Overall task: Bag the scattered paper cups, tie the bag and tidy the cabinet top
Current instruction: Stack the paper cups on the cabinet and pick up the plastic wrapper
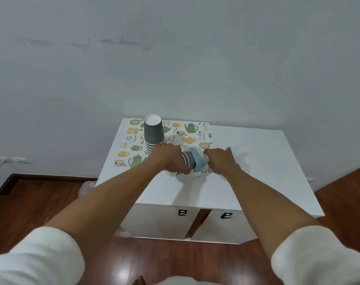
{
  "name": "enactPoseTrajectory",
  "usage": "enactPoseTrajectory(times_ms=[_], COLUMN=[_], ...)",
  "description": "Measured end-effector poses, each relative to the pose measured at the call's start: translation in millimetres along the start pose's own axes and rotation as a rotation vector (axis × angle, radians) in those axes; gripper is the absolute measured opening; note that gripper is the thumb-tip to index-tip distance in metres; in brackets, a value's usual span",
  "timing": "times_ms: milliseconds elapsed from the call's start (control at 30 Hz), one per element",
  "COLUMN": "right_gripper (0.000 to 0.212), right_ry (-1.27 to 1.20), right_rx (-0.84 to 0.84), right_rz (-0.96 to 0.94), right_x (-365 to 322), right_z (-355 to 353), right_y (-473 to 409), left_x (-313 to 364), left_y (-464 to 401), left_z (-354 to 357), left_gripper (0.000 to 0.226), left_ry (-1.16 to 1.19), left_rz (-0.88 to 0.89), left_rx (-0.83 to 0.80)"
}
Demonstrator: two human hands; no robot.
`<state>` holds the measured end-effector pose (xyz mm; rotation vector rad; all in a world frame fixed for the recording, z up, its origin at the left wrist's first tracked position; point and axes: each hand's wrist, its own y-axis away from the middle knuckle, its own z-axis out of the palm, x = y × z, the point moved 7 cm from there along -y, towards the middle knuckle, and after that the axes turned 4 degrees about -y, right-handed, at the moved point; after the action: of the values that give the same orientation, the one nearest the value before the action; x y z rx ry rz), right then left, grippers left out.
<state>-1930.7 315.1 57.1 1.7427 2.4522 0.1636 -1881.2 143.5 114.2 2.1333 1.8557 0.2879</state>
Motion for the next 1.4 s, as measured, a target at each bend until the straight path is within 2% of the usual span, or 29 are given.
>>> enactPoseTrajectory(times_ms=[100, 167, 267, 367, 467, 600, 967, 1067, 1200, 1400], right_gripper=[0.032, 0.031, 0.025, 0.028, 0.036, 0.04, 0.036, 0.035, 0.023, 0.025], right_ry=[-0.012, -0.05, -0.104, -0.2, -0.298, -0.245, -0.197, -0.235, -0.124, -0.07], right_rx=[0.012, 0.046, 0.09, 0.07, 0.087, 0.109, 0.112, 0.082, 0.045, 0.042], right_rz=[0.088, 0.118, 0.134, 0.167, 0.192, 0.178, 0.113, 0.107, 0.121, 0.128], right_x=[10.5, 13.0, 8.3, -4.8, -16.9, -26.8, -40.2, -46.0, -51.9, -66.0], right_z=[-4.6, -10.4, -17.7, -16.6, -12.9, -7.6, 7.9, 14.9, 21.3, 18.6], right_y=[0.9, 0.6, 1.2, -1.6, -5.9, -8.4, -10.3, -11.7, -17.9, -36.1], left_x=[-18.3, -37.9, -65.2, -86.4, -106.9, -123.2, -135.0, -136.5, -143.1, -169.3], left_y=[13.1, 23.5, 36.8, 43.0, 39.4, 31.2, -10.5, -15.0, -19.8, -38.3], left_z=[-44.8, -77.2, -116.9, -133.0, -122.1, -89.1, -4.9, 3.5, -0.6, -7.9], left_gripper=[0.066, 0.067, 0.065, 0.054, 0.077, 0.087, 0.089, 0.09, 0.089, 0.087], left_ry=[0.077, 0.256, 0.648, 0.92, 1.102, 1.144, 1.215, 1.214, 1.239, 1.25], left_rz=[0.002, -0.007, 0.056, 0.121, 0.106, 0.008, -0.065, -0.072, -0.081, -0.113], left_rx=[-0.1, -0.072, 0.082, 0.297, 0.503, 0.587, 0.488, 0.496, 0.538, 0.577])
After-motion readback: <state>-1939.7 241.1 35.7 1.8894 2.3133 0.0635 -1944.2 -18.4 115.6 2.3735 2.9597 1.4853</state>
